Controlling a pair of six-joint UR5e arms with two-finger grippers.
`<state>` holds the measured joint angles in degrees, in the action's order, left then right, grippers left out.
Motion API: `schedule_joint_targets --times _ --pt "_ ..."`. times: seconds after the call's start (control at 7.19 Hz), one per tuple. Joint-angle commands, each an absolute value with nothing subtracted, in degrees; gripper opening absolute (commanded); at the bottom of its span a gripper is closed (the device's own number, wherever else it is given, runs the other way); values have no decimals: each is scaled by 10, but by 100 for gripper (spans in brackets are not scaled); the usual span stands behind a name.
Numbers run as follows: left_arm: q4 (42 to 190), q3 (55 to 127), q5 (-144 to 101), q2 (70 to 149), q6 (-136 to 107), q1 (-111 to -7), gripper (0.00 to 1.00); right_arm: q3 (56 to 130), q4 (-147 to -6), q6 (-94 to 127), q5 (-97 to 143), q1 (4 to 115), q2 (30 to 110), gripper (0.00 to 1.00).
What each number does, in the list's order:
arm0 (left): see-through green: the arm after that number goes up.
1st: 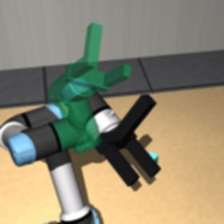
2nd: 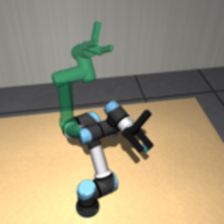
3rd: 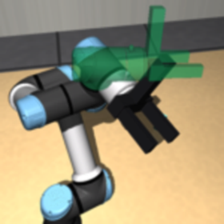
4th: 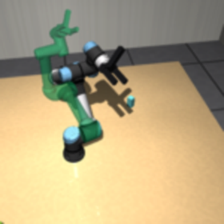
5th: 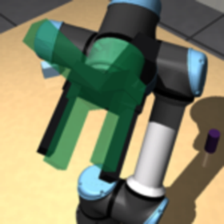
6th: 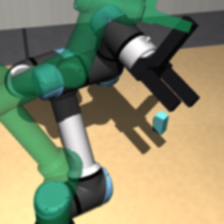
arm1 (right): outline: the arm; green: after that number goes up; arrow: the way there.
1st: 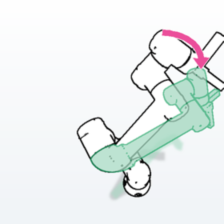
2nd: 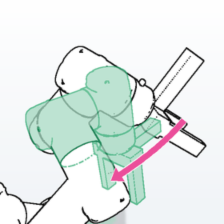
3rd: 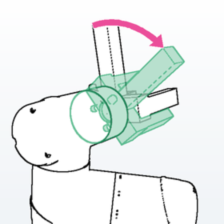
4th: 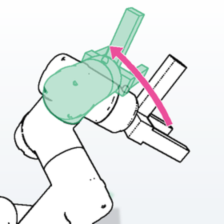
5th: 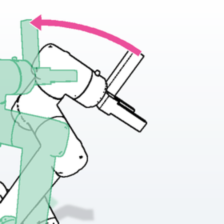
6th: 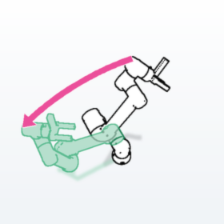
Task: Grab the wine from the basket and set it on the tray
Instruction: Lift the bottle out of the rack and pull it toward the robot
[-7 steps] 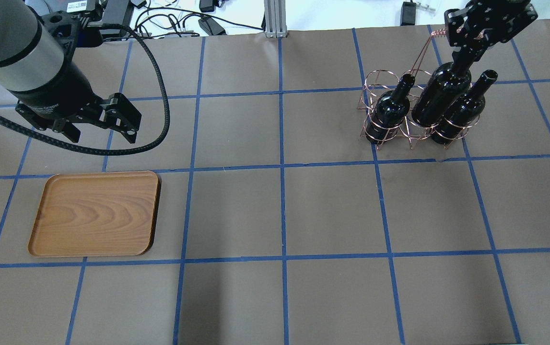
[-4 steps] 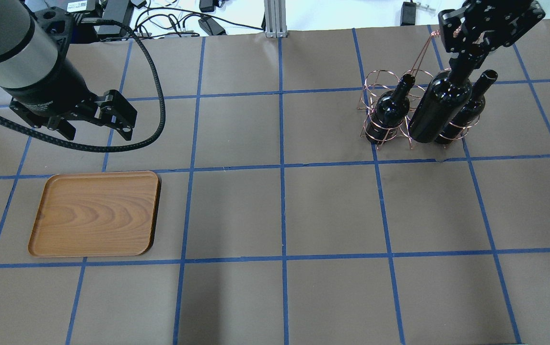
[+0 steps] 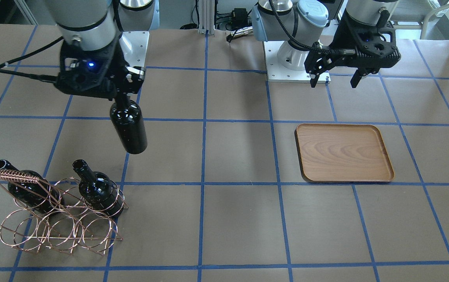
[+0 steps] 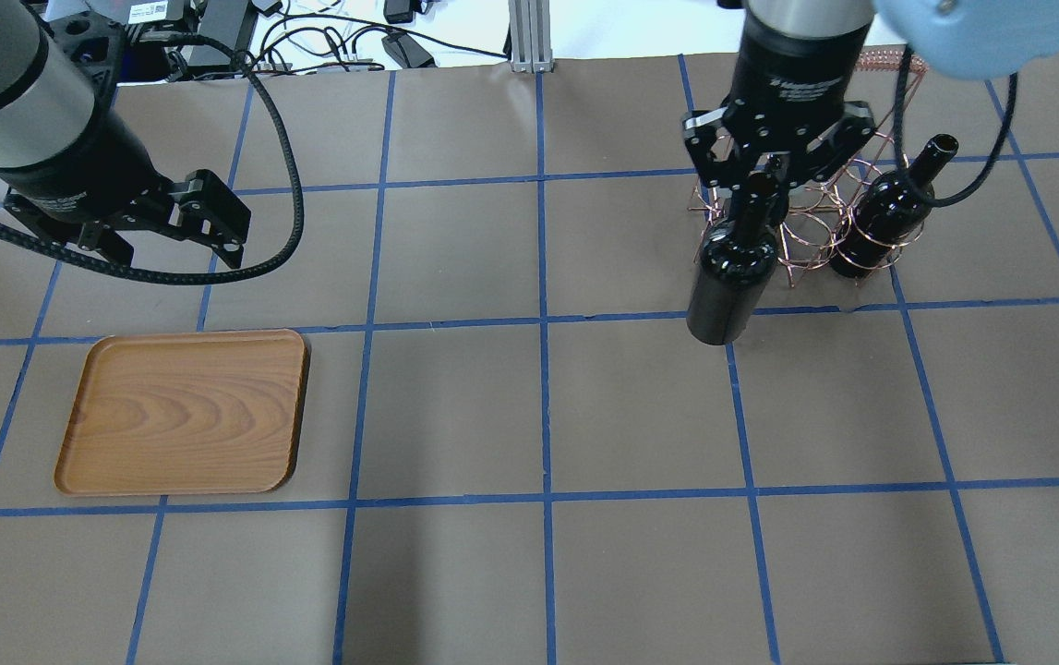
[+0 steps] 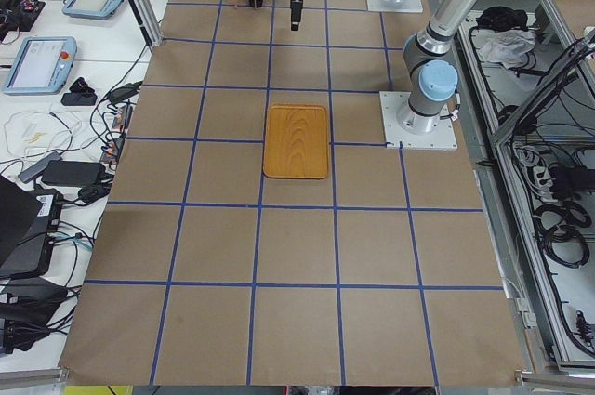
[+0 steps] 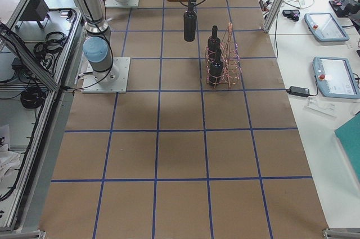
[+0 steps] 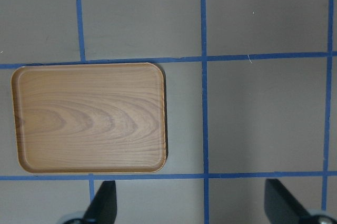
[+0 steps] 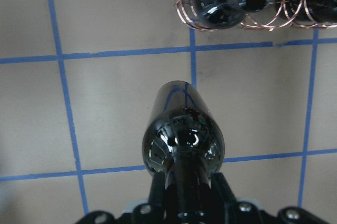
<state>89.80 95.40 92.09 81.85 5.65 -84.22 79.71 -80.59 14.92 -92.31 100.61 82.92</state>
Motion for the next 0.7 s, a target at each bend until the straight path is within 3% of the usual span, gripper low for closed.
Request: schedule_joint_targets --times 0.0,0.56 --pt "901 945 921 820 77 -777 100 800 -861 274 -923 1093 794 8" --pt "918 940 923 821 206 -679 100 791 -946 407 -915 1184 728 8"
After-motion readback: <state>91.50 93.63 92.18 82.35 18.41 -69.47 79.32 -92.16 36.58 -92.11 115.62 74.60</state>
